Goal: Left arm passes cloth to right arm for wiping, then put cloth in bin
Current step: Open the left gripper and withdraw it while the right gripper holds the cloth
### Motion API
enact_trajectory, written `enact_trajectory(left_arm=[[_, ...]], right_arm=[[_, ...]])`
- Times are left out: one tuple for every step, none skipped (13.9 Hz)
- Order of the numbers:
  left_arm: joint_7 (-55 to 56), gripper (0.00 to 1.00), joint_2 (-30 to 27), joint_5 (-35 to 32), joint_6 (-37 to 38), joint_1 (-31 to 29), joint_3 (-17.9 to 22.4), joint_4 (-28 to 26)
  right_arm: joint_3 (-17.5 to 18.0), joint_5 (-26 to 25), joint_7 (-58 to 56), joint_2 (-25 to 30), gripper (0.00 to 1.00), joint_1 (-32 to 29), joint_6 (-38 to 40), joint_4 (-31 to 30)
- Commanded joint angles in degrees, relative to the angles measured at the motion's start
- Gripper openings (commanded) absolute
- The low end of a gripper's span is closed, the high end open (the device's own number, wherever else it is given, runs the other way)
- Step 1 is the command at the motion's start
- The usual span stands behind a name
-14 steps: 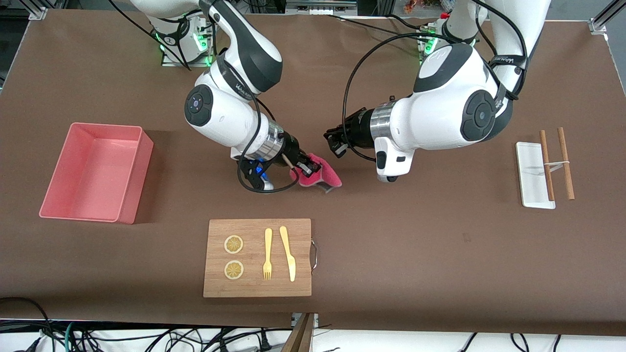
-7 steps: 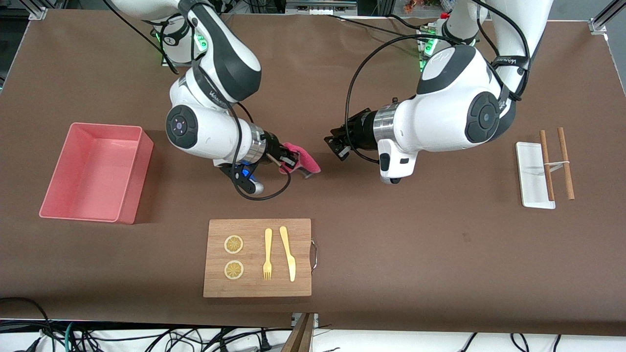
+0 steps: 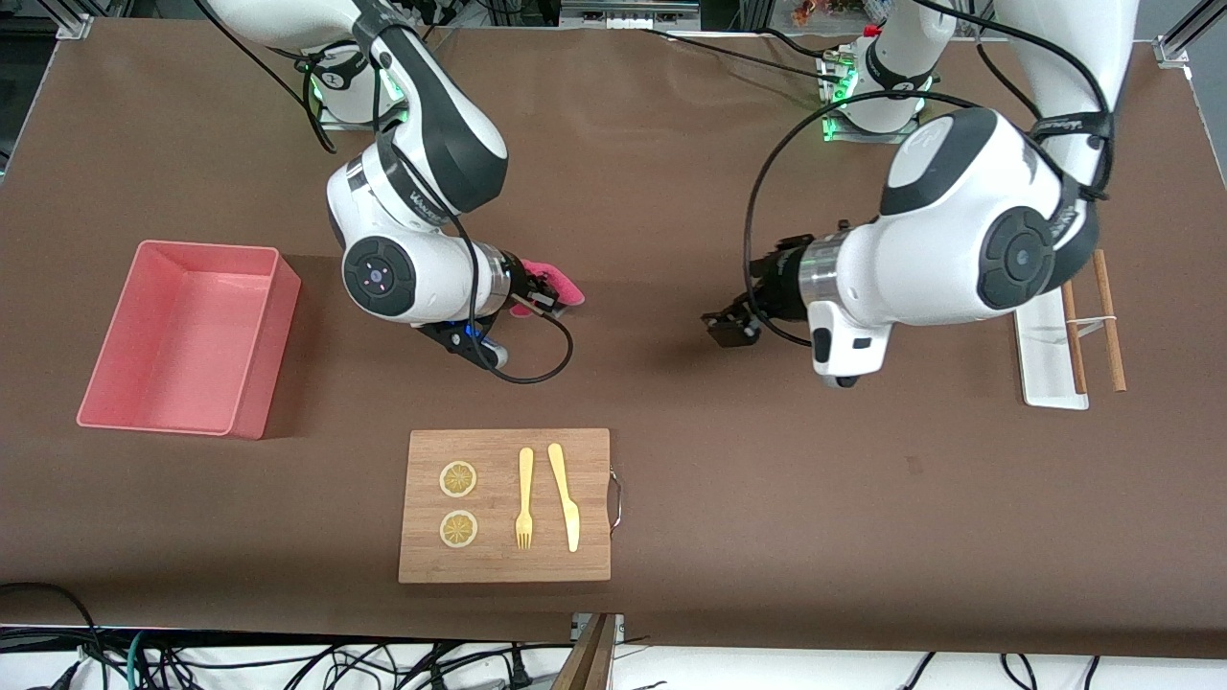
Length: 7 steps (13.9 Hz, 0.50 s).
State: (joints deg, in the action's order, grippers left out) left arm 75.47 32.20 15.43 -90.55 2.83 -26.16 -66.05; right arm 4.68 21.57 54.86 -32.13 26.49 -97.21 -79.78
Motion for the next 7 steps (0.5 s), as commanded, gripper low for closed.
enact_trajectory(left_arm=[[-12.2,1.00,-6.0,-5.3,2.2,-4.1,0.0,-5.6],[-20.5,1.00,-8.9,-10.5,5.4,-6.1,-0.3,-7.2],[-28.4,1.00,-11.7,-12.2,9.4,-8.8,-0.4,-7.7],[-34.1,1.00,-14.5,-12.4,13.1,-11.2,-0.4,-7.7],[-38.7,1.00,-16.9,-12.9,16.0,-13.4,-0.5,-7.7],[-42.8,1.00,-19.3,-13.1,18.0,-15.1,-0.4,-8.6],[-46.5,1.00,-22.5,-13.1,18.2,-16.4,-0.3,-11.3]], right_arm=[[3.4,0.0,-0.3,0.7,0.00,-0.9,-1.7,-3.5],[4.6,0.1,0.2,0.7,0.00,-0.9,-4.5,-4.7],[5.9,0.3,1.0,0.7,0.00,-1.0,-7.6,-5.5],[7.3,0.4,3.0,0.4,0.00,-1.0,-10.6,-6.2],[8.7,0.9,5.1,0.0,0.00,-1.1,-13.9,-6.3],[9.7,1.6,6.1,-0.6,0.00,-1.1,-16.7,-6.7],[10.0,1.6,5.9,-1.1,0.00,-1.1,-18.3,-7.7]])
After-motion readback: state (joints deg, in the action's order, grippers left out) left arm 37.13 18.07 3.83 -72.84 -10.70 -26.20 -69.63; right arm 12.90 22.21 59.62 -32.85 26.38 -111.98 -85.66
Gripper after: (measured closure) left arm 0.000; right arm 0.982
